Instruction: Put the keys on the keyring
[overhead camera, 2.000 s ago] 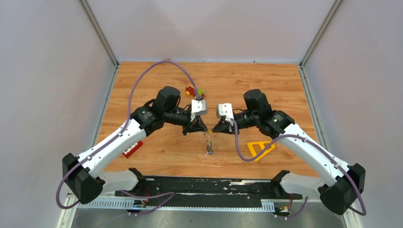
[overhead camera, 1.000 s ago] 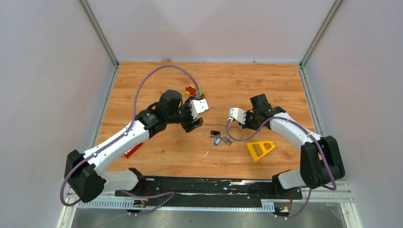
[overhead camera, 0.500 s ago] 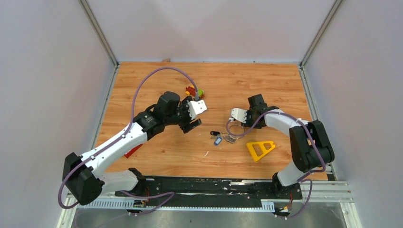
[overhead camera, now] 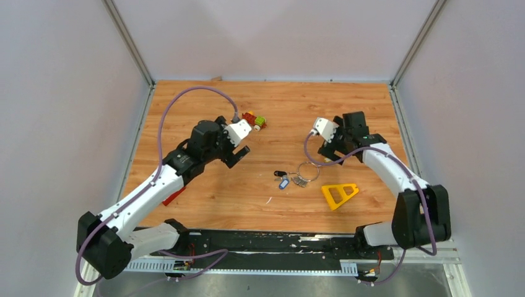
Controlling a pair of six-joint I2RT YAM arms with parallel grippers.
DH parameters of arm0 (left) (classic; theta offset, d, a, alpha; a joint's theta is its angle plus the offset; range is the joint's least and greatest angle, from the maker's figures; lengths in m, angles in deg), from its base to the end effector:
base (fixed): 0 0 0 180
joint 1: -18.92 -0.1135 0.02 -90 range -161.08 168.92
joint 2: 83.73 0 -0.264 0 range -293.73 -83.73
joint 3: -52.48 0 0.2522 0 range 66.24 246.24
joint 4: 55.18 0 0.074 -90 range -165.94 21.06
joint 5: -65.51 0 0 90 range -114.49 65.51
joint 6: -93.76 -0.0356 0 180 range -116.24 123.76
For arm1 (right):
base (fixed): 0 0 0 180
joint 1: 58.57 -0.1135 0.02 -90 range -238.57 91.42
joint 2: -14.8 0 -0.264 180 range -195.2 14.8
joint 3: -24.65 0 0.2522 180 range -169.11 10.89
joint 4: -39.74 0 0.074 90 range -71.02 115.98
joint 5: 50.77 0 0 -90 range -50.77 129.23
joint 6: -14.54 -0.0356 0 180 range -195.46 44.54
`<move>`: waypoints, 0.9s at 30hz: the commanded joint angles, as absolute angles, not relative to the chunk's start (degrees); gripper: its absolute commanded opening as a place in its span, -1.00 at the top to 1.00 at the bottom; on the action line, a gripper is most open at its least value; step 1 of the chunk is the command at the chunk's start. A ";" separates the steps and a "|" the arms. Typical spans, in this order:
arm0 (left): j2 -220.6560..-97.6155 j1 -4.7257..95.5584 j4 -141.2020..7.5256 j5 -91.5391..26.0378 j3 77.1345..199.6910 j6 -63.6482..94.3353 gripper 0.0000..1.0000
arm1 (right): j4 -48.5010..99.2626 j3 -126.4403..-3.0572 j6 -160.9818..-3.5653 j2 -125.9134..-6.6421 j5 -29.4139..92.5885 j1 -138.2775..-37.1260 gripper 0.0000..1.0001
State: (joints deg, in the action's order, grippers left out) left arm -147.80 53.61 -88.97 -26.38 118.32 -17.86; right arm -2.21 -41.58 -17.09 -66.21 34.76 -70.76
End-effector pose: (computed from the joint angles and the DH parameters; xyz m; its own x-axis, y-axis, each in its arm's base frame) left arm 0.2045 -0.1430 0.3006 -0.1872 0.5775 -0.7947 0.7108 0.6380 0.2961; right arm 0.2757 0.0624 0.2184 -0.2138 -0.9146 -0.3432 -0.8282 0.3560 -0.4329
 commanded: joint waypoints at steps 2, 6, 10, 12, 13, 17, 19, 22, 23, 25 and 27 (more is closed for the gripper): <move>-141.36 49.52 -75.99 -18.70 113.60 -12.51 -1.00 | -0.88 -47.91 -34.78 -56.36 29.45 -70.02 -1.00; -137.71 47.27 -69.32 -16.29 109.43 -9.57 -1.00 | -0.43 -50.23 -46.56 -52.87 27.44 -69.91 -1.00; -135.66 43.86 -66.01 -19.11 108.59 -5.58 -1.00 | 2.62 -48.89 -53.82 -48.55 28.00 -69.91 -1.00; -134.33 42.57 -64.28 -19.73 107.56 -4.23 -1.00 | 5.68 -46.37 -56.40 -45.44 27.77 -69.91 -1.00; -133.59 41.91 -63.43 -19.79 106.96 -3.59 -1.00 | 7.31 -45.04 -57.73 -43.81 27.78 -69.91 -1.00; -130.71 40.22 -62.14 -20.49 104.77 -2.41 -1.00 | 10.21 -41.39 -60.14 -39.05 25.85 -69.91 -1.00; -129.24 40.19 -61.79 -21.48 103.60 -2.42 -1.00 | 10.59 -40.55 -59.56 -37.17 26.37 -69.91 -1.00; -126.73 40.22 -60.61 -22.97 101.94 -2.26 -1.00 | 11.53 -39.54 -59.04 -34.54 27.55 -69.91 -1.00; -125.88 40.19 -59.84 -23.38 101.28 -2.34 -1.00 | 12.13 -39.10 -59.09 -33.75 27.45 -69.91 -1.00; -124.31 40.19 -58.40 -23.64 100.28 -3.02 -1.00 | 13.00 -38.01 -58.88 -32.42 26.34 -69.89 -1.00; -123.59 40.21 -58.17 -22.56 100.15 -3.49 -1.00 | 13.56 -37.68 -58.98 -31.48 25.96 -69.91 -1.00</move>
